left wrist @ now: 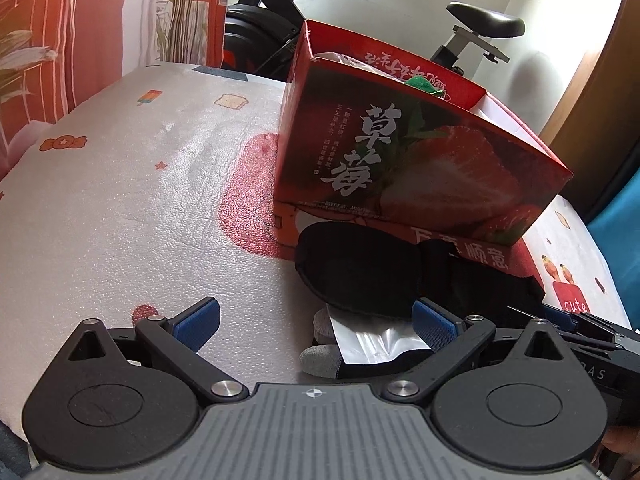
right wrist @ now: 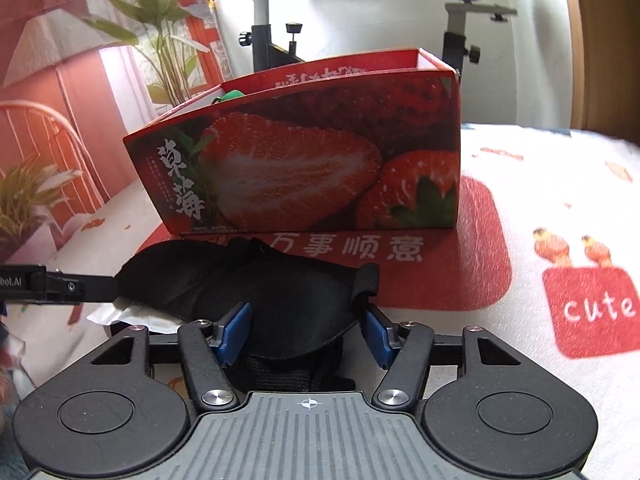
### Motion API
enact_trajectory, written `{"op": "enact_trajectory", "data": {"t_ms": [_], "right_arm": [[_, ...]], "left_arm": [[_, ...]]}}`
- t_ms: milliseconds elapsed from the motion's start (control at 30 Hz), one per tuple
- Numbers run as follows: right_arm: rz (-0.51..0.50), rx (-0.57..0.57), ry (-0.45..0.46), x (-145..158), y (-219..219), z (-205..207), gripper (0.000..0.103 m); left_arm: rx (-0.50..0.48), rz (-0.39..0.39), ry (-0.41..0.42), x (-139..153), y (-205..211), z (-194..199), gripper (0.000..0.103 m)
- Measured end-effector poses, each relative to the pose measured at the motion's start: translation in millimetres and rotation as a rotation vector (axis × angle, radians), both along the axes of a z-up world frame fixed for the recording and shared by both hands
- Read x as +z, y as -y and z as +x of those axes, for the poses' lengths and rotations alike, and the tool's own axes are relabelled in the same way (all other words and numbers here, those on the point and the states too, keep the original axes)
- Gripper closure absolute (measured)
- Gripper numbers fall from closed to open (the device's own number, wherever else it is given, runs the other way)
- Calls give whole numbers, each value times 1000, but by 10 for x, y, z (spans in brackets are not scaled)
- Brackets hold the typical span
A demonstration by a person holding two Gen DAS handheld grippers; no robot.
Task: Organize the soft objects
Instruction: 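Move both grippers down to the black fabric eye mask beside the box, then close both grippers on the strap edges of the black eye mask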
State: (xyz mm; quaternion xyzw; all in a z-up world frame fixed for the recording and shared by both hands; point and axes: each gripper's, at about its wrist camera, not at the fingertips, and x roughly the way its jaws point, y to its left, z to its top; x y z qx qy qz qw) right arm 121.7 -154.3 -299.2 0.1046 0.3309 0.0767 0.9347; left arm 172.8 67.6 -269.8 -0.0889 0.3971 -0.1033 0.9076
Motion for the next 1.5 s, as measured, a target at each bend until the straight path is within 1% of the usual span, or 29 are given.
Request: {"op": "enact_trajectory", "data": {"t_ms": [100, 233, 267, 300, 400, 467, 600, 700, 833, 867, 900, 967, 1000, 1067, 1167, 1200, 1267, 1367, 1500], "right_arm": [[-59, 15, 25, 16, -58, -13, 48], [-57, 16, 25, 24, -42, -1, 49], [-57, 16, 24, 22, -40, 2, 49], [-58, 17, 23, 19, -43, 5, 49], [-63, 20, 20, 14, -48, 10, 49], [-66, 22, 21, 12, -49, 8, 49], [-67, 23, 18, 5, -54, 6, 49], [-68, 24, 16, -4, -53, 12, 49], [-70, 25, 15, -8, -51, 17, 49], [-70, 25, 15, -8, -52, 17, 49], [-69, 25, 14, -8, -53, 17, 49], [-69, 25, 15, -8, -53, 17, 49], [-70, 25, 14, -7, -53, 17, 49], [-73, 26, 15, -7, -57, 17, 49], [-79, 29, 15, -2, -61, 11, 49], [-81, 30, 16, 0, -63, 9, 49], [-82, 30, 15, 3, -63, 8, 49], [-88, 32, 16, 18, -70, 7, 49], [-83, 37, 25, 73, -64, -9, 51]], "left_arm": [[13, -13, -8, -14, -30, 13, 0], [17, -43, -27, -1, -52, 103, 2], [9, -58, -35, 2, -58, 146, 3], [5, -76, -45, 4, -59, 198, 10], [5, -115, -76, -14, -47, 354, 20], [6, -137, -91, -43, -39, 446, 21], [2, -140, -111, -116, 5, 587, 21], [6, -172, -115, -158, 3, 649, 21], [-38, -192, -123, -153, 61, 649, 23], [-45, -198, -121, -150, 73, 633, 26], [-50, -201, -113, -145, 86, 611, 32], [-43, -182, -88, -119, 102, 561, 38], [-38, -167, -71, -102, 110, 537, 43], [-26, -149, -52, -72, 102, 523, 51], [-9, -171, -39, -43, 46, 526, 62], [-12, -170, -33, -32, 43, 524, 67], [-24, -157, -18, -11, 60, 498, 74], [-36, -120, 21, 35, 105, 418, 78], [-43, -82, 46, 81, 141, 307, 79]]}}
